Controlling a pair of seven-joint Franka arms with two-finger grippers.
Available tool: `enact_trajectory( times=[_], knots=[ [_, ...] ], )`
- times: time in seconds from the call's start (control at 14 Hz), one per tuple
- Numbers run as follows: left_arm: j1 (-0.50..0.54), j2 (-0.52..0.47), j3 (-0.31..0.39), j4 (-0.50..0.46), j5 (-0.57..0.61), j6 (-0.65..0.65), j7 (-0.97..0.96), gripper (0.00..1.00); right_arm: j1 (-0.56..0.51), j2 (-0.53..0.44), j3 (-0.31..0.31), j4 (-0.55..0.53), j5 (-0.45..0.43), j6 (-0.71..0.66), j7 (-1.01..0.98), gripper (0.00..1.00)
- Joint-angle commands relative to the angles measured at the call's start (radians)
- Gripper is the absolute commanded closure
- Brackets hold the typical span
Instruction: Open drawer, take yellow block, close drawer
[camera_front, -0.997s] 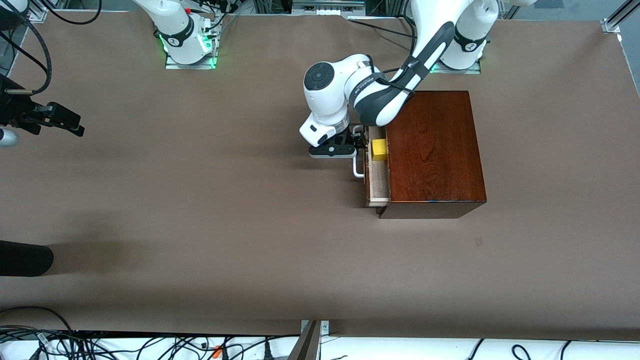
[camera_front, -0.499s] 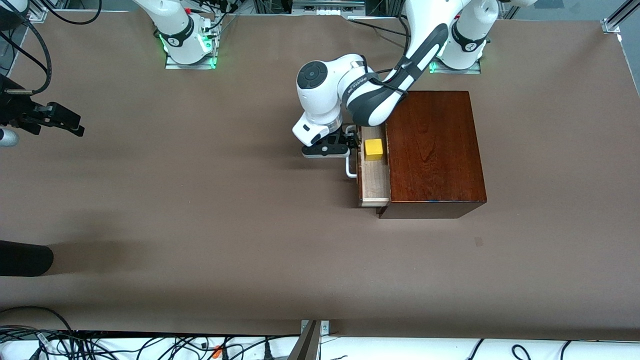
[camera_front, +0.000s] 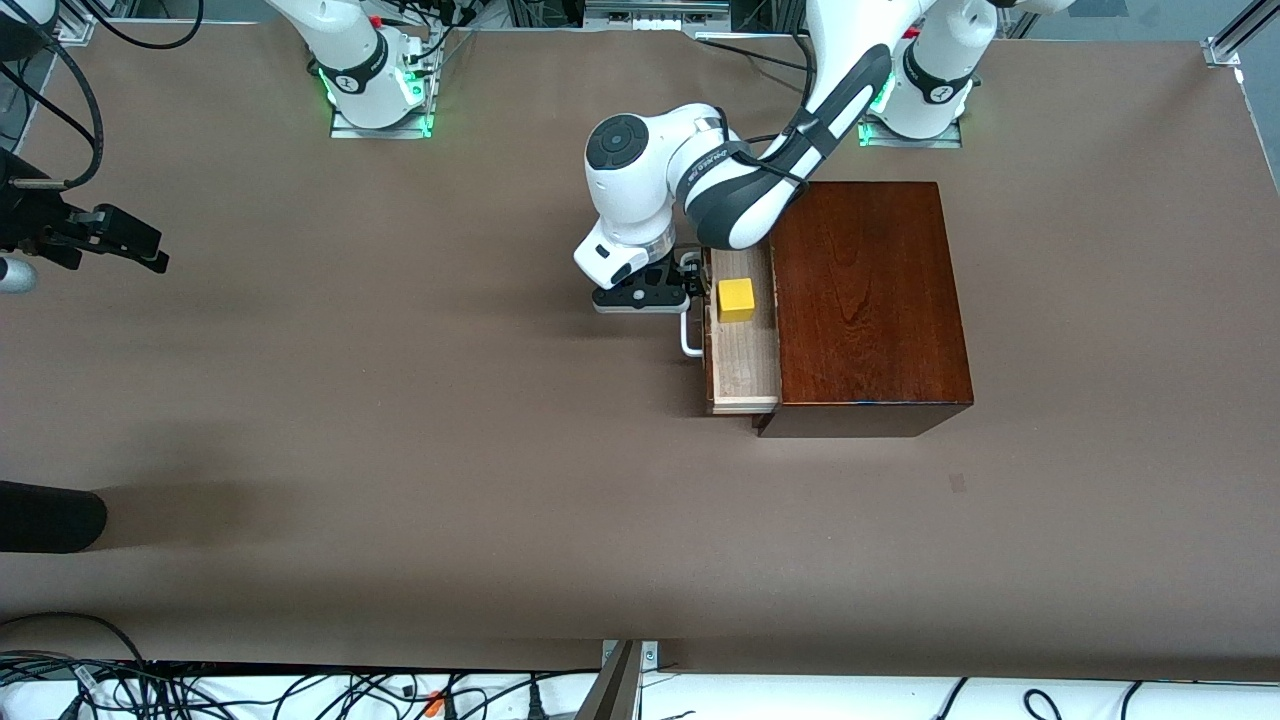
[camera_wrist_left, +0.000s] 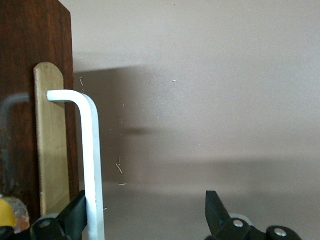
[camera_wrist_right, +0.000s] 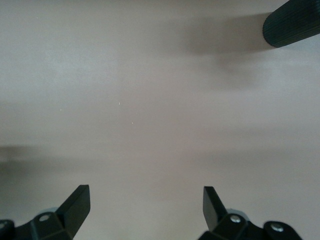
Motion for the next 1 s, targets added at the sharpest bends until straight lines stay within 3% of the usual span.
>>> enact_trajectory(
  times=[0.0,0.36,0.5,0.71,0.93],
  knots=[
    [-0.006,-0.026,-0.017,0.045,0.007,-0.084,0.008,0.00,-0.010,-0.005,0.012,0.002,0.001,0.000,0.010,0.00],
    [0.030,-0.167,-0.049,0.054,-0.091,-0.251,0.020,0.00,-0.010,-0.011,0.019,0.005,0.007,0.000,0.012,0.00],
    [0.082,-0.228,-0.049,0.055,-0.131,-0.333,0.132,0.00,-0.009,-0.019,0.028,0.011,0.036,-0.003,0.030,0.00],
    [0.236,-0.303,-0.051,0.058,-0.243,-0.411,0.333,0.00,-0.008,-0.019,0.120,0.034,0.048,-0.062,0.191,0.00],
    [0.371,-0.314,-0.048,0.167,-0.275,-0.564,0.556,0.00,-0.008,-0.018,0.222,0.053,0.051,-0.067,0.463,0.00]
  ],
)
